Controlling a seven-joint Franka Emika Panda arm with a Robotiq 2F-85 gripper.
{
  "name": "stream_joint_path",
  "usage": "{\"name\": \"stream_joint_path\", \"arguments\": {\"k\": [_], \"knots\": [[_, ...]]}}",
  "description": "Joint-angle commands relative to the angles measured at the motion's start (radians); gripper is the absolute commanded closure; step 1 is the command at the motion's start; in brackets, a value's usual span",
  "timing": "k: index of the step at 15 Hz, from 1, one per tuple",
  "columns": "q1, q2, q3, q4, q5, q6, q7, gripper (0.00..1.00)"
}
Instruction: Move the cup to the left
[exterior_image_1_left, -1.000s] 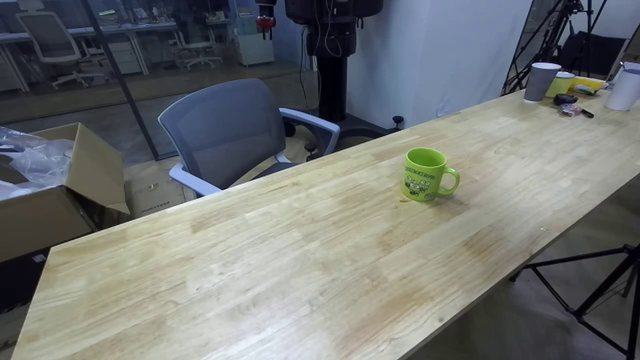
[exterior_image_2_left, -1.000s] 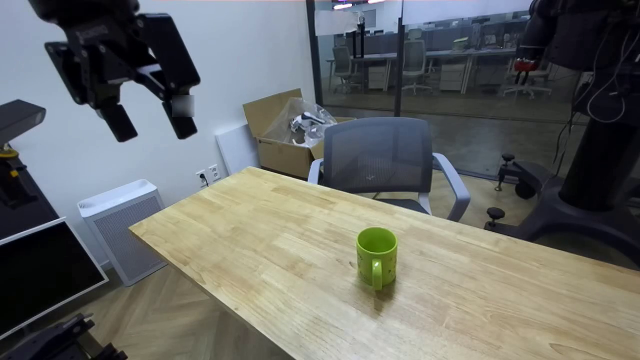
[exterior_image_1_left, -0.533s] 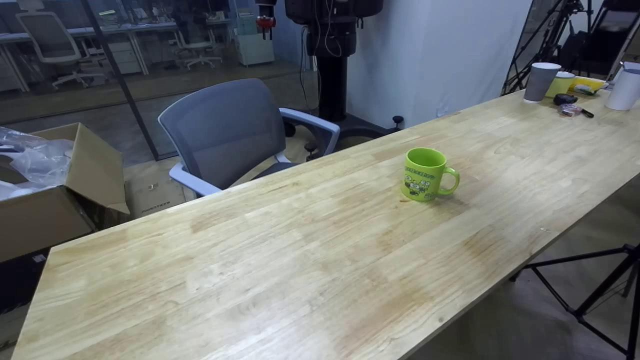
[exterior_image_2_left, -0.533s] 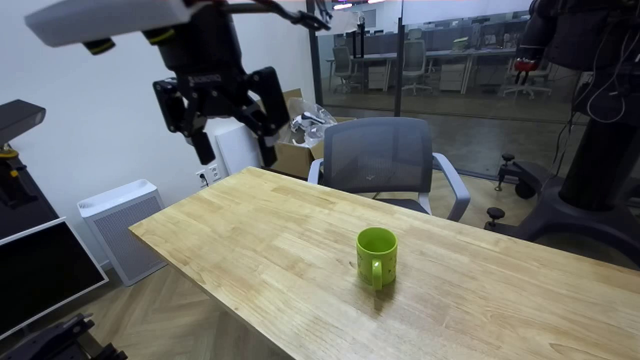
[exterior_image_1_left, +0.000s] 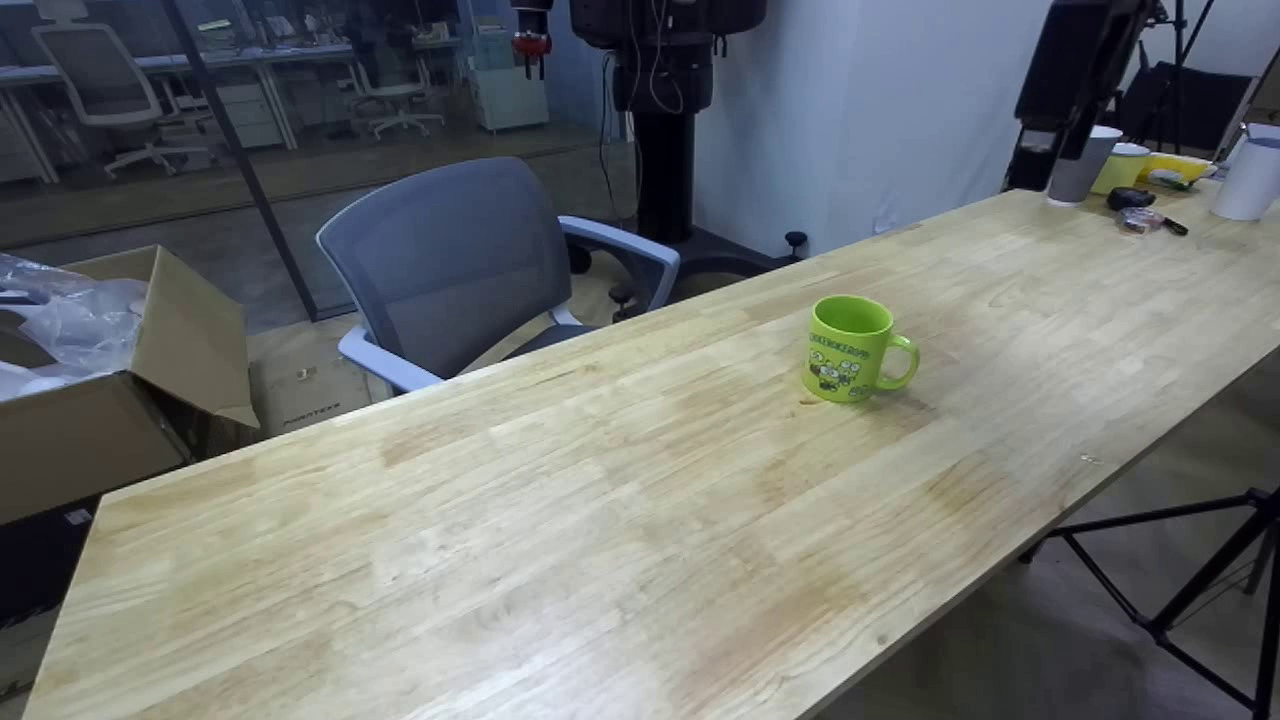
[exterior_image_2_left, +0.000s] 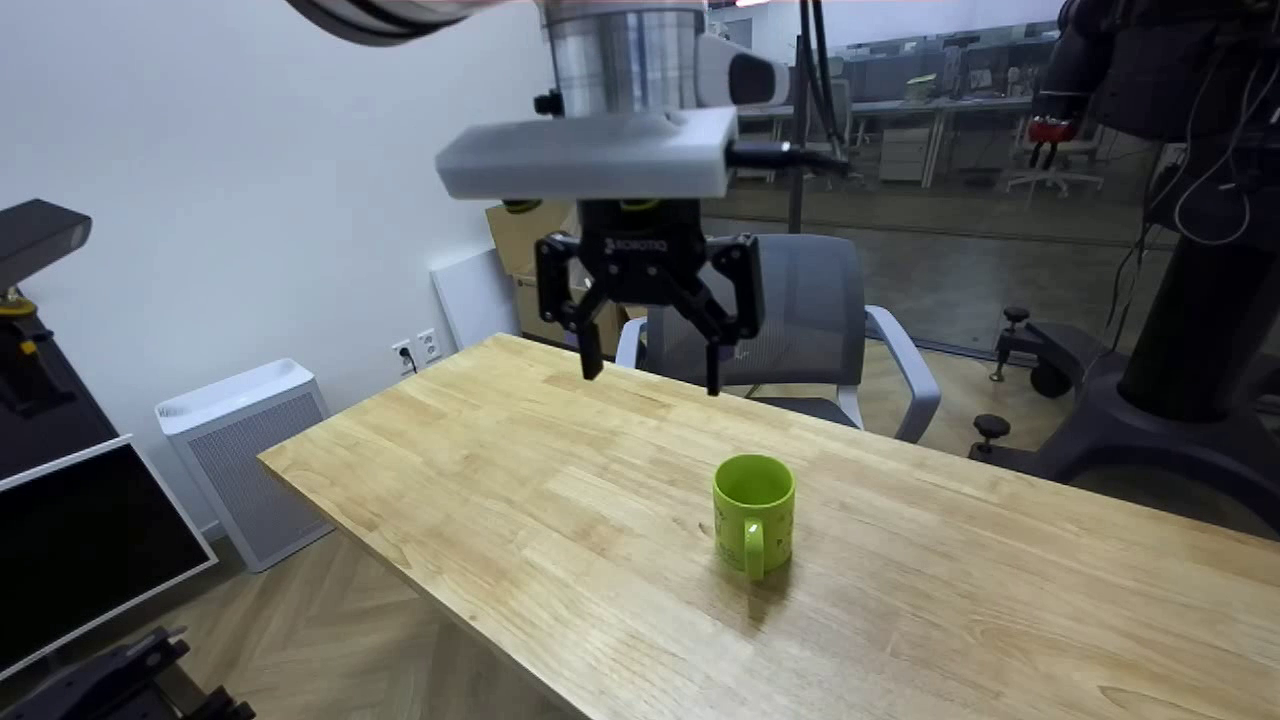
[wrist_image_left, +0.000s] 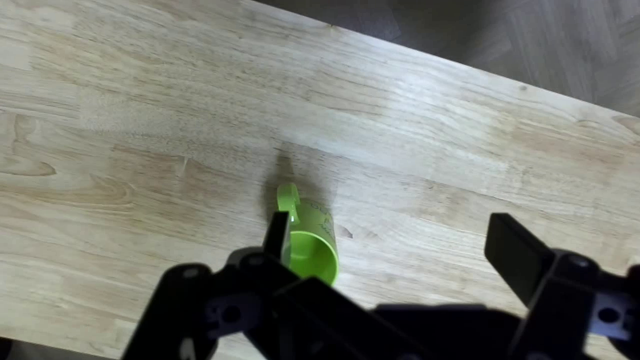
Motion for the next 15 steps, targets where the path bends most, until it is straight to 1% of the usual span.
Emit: {"name": "stream_joint_path", "arguments": {"k": [1,4,8,11,15], "knots": [[-0.033,0.167,0.019,0.155,0.025,-0.006,-0.02,0.0],[-0.053,0.251,0.041,0.237,0.019,-0.004,-0.011,0.0],[-0.063,0.331,0.071,0.304,-0.001,0.004,0.007,0.0],[-0.064,0.374,0.094,0.327,0.0,0.021,0.006,0.0],[-0.064,0.413,0.12,0.331,-0.003,0.042,0.005,0.0]]}}
